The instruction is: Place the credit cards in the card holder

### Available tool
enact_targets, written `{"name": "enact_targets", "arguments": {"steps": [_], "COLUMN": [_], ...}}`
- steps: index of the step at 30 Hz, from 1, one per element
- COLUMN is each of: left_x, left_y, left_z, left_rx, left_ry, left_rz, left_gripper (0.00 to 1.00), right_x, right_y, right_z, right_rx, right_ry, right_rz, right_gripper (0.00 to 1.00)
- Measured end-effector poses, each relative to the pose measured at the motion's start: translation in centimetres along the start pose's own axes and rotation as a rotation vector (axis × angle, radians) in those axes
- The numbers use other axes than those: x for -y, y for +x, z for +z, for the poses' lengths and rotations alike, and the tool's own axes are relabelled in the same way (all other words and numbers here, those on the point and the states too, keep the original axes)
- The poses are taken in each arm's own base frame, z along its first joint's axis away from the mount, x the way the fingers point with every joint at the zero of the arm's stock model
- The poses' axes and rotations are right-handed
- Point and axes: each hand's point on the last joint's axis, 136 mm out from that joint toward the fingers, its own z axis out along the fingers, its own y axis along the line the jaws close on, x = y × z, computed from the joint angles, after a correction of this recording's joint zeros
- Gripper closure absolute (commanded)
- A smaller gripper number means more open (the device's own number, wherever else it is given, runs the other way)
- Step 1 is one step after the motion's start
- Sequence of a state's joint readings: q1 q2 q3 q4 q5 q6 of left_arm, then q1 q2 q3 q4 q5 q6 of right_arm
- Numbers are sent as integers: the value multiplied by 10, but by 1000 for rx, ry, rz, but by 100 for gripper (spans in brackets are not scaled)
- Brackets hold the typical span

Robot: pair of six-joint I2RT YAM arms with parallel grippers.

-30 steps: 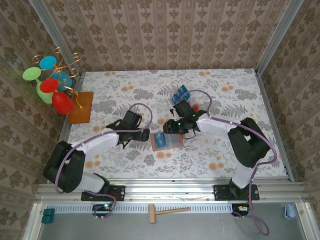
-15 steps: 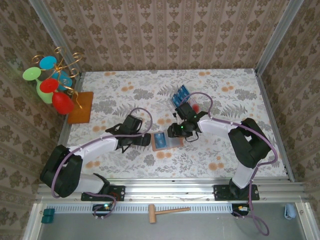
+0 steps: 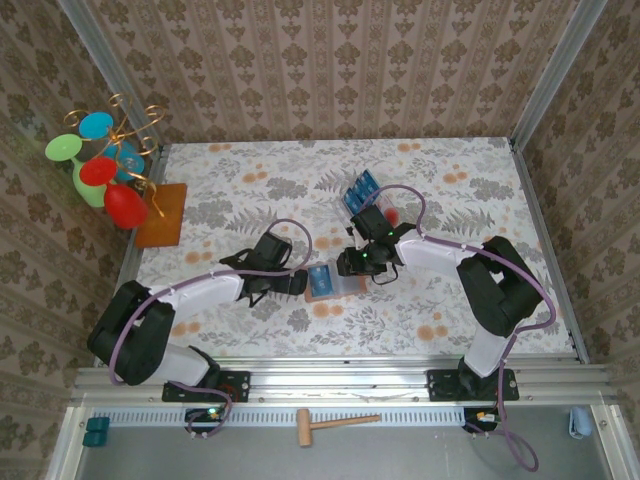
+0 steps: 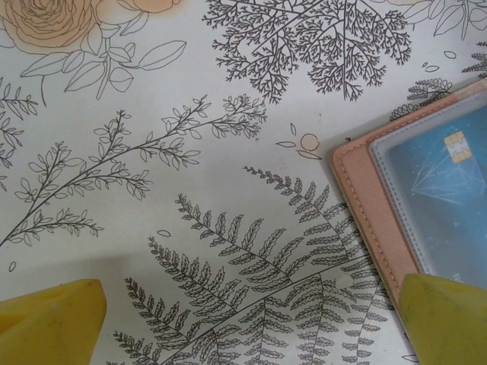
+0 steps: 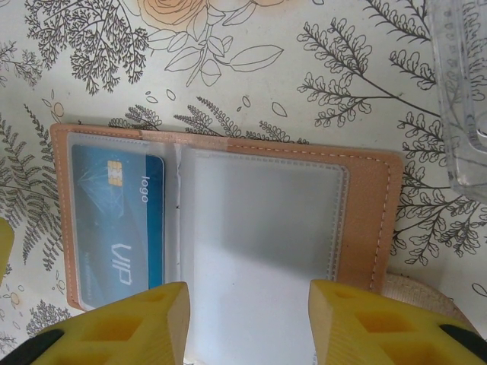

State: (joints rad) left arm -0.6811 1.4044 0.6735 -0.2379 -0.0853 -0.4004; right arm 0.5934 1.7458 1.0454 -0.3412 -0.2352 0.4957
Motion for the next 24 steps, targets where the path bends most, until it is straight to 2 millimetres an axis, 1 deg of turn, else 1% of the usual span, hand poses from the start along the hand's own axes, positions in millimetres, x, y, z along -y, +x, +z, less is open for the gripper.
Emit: {"name": "enact_targets", "arguments": {"steps": [4, 10, 17, 24], "left_x": [0, 3, 6, 14], "left_y": [0, 0, 1, -3], "left_z": [0, 0, -1, -8], "left_rx": [0, 2, 2, 26], "left_ry": [0, 5, 11, 32], "left_rz": [0, 7, 16, 29], "left_gripper": [0, 0, 0, 0], "right_x": [0, 3, -3, -10], "right_y": [1, 5, 4, 4], "right_z": [3, 11, 16, 19], "right_rx": [-8, -32, -25, -22], "right_ry": [-1, -1, -26, -38], "right_rz": [2, 14, 19, 19], "right_gripper": [57, 58, 58, 58]}}
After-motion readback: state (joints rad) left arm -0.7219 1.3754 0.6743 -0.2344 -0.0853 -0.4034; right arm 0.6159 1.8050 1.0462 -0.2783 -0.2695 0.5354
